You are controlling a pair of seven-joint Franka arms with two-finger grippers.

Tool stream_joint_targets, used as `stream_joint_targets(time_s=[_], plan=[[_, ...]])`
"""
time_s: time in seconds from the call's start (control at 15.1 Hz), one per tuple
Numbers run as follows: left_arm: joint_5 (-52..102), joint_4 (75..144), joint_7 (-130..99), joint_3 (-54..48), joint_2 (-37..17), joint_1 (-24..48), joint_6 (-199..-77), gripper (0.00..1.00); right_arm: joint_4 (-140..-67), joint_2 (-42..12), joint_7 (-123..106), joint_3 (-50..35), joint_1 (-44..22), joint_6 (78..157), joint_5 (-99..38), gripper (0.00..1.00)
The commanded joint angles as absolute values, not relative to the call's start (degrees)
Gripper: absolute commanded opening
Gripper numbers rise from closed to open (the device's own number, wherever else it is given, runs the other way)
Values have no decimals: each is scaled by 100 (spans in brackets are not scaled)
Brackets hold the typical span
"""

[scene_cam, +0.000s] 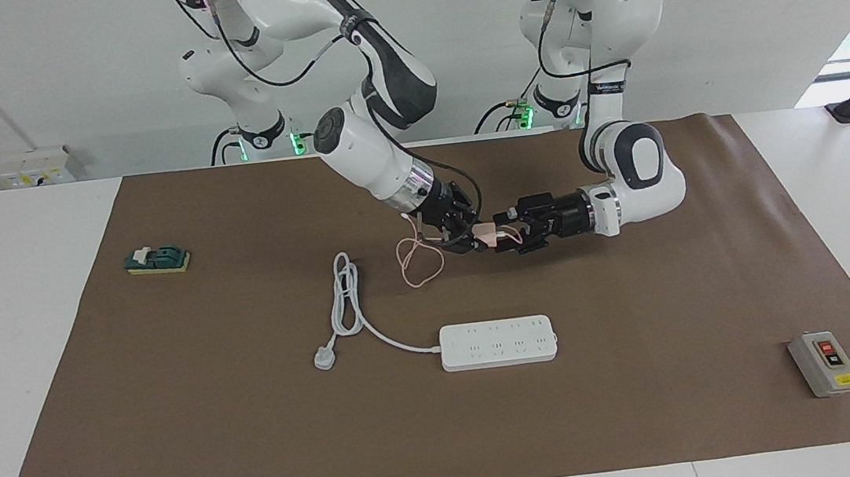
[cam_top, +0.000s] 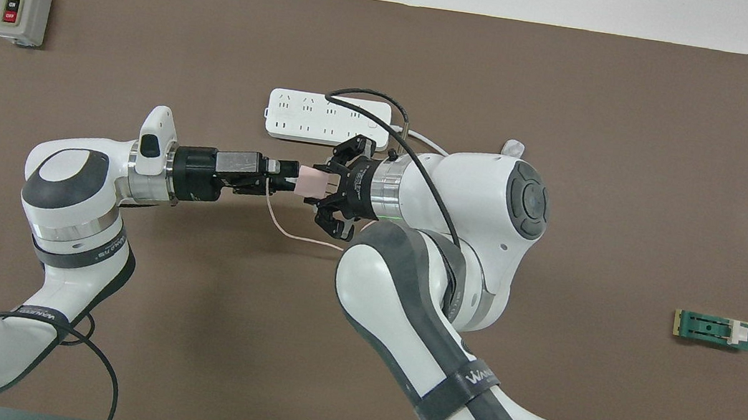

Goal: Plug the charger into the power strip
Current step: 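Close the left gripper on the charger held by the right gripper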

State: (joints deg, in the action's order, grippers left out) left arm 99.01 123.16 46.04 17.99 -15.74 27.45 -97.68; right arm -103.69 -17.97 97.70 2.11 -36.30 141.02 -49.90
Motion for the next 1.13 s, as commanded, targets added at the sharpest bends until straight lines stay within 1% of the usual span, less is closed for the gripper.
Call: stream_joint_targets(time_s=[0.0,0.6,1.06], plan=[[9817,12217,4641,1890,-1652,2812,-9650,100,-10283,-1863,9747,220,-3630,14168,-4975,0],[9660,12208,4641,1898,-1661,2821,-9615,100,-10292,-1872,9729,220,-3630,14186,-4983,0],[9545,11971,4641,1898,-1775,2795,-9606,100,-10292,-1872,9729,220,-3630,14194,-4983,0]])
